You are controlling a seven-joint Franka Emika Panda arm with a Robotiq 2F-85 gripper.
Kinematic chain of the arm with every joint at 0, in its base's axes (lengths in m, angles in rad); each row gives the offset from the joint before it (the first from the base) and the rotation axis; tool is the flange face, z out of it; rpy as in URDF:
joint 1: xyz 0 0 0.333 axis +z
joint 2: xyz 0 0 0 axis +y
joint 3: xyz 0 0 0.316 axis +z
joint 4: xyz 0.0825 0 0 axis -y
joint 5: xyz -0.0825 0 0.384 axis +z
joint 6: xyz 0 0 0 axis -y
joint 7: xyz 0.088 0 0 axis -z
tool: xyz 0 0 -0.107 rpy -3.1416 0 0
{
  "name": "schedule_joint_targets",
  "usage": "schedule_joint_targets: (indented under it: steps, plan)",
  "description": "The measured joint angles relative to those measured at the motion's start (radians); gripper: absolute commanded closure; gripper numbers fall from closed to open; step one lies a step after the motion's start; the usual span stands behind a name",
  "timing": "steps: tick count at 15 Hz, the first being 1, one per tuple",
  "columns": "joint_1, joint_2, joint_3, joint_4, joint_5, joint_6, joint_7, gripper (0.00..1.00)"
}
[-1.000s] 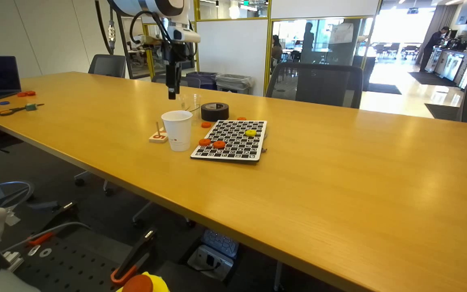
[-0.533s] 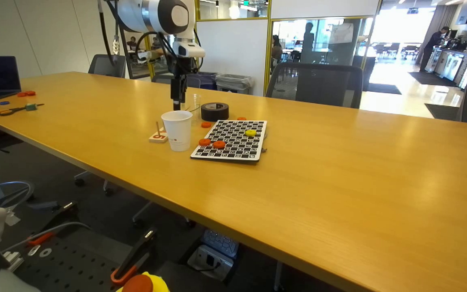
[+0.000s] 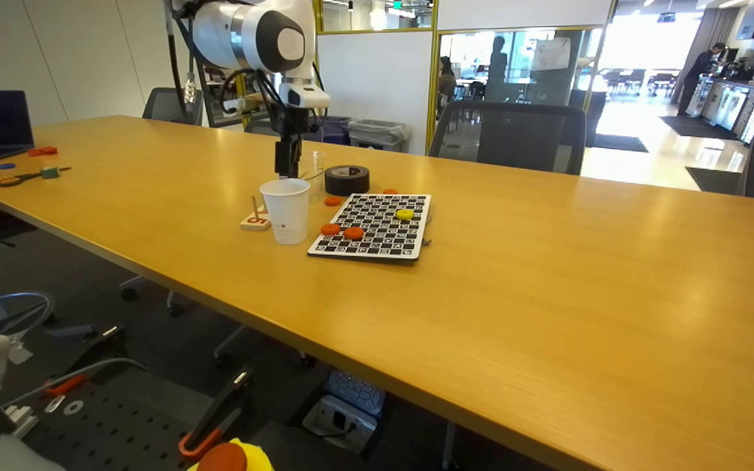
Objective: Put the yellow rings in the clear cup and the orange rings in the white cup
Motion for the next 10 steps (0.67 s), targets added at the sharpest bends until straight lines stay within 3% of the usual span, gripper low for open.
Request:
schedule_joint_targets:
  steps: [10]
  plan:
    - [0.036, 0.025, -0.002, 0.002, -0.005, -0.001, 0.087, 0.0]
